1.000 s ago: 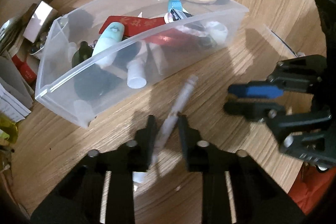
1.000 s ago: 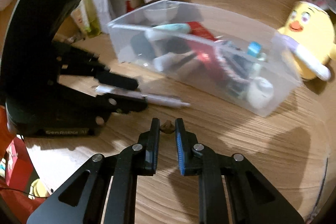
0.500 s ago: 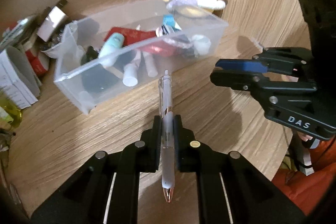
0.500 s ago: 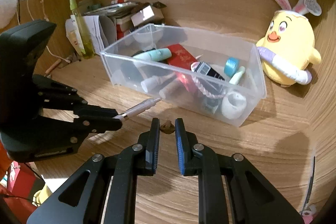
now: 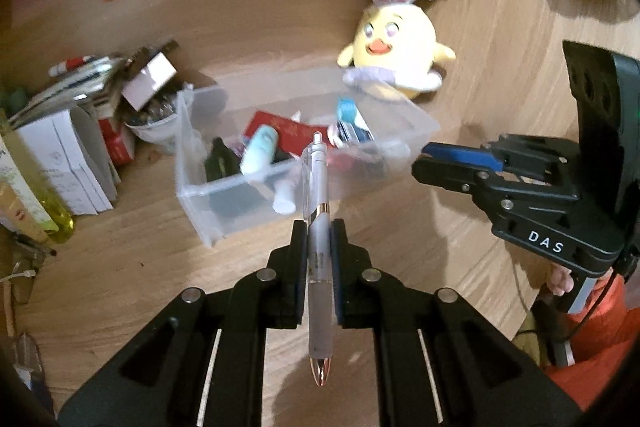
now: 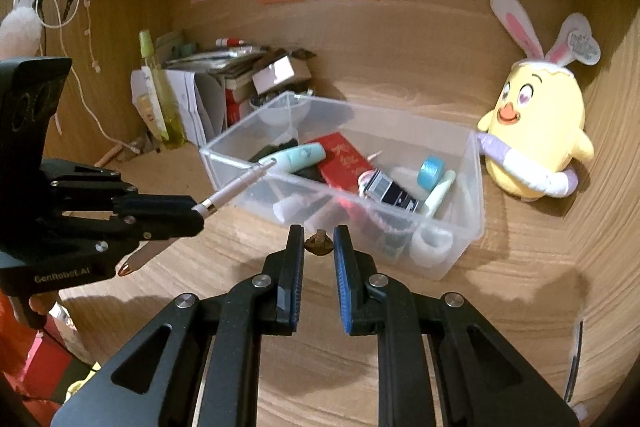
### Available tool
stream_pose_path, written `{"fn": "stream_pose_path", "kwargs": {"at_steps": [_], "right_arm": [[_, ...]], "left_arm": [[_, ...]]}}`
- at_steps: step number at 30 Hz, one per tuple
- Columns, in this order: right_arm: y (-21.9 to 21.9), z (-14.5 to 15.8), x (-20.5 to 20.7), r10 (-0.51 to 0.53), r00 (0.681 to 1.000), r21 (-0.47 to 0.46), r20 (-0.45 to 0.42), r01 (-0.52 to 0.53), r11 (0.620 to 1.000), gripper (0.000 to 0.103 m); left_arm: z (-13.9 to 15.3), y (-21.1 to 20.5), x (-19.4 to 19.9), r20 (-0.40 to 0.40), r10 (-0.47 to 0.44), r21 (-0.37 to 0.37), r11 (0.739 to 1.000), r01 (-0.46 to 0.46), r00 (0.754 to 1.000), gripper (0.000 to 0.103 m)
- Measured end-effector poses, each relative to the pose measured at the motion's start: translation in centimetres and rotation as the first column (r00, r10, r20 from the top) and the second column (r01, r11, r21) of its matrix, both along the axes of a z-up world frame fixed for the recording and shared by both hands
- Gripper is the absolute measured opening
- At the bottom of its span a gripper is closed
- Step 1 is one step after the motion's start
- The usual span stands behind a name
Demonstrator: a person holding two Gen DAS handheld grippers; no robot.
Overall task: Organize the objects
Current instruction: 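Carry the white pen over the clear box with the left gripper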
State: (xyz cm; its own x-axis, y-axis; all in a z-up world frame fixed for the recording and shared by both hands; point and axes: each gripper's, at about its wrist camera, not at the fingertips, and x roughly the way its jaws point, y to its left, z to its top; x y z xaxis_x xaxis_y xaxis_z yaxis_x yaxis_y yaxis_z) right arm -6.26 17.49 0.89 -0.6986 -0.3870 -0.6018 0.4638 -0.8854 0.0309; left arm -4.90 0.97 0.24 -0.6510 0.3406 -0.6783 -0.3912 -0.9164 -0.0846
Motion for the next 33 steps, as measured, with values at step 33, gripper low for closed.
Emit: {"fn": "stream_pose_path", "kwargs": {"at_steps": [33], "right_arm": [[-0.5,3.1,-7.2,-0.005,0.997,-0.014,-0.076,0.004,1.000,0.013]], "left_arm": [[2.7,-0.9,-8.7,-0.054,0.152,0.029,0.988,-0.150,0.987,0.010]]}}
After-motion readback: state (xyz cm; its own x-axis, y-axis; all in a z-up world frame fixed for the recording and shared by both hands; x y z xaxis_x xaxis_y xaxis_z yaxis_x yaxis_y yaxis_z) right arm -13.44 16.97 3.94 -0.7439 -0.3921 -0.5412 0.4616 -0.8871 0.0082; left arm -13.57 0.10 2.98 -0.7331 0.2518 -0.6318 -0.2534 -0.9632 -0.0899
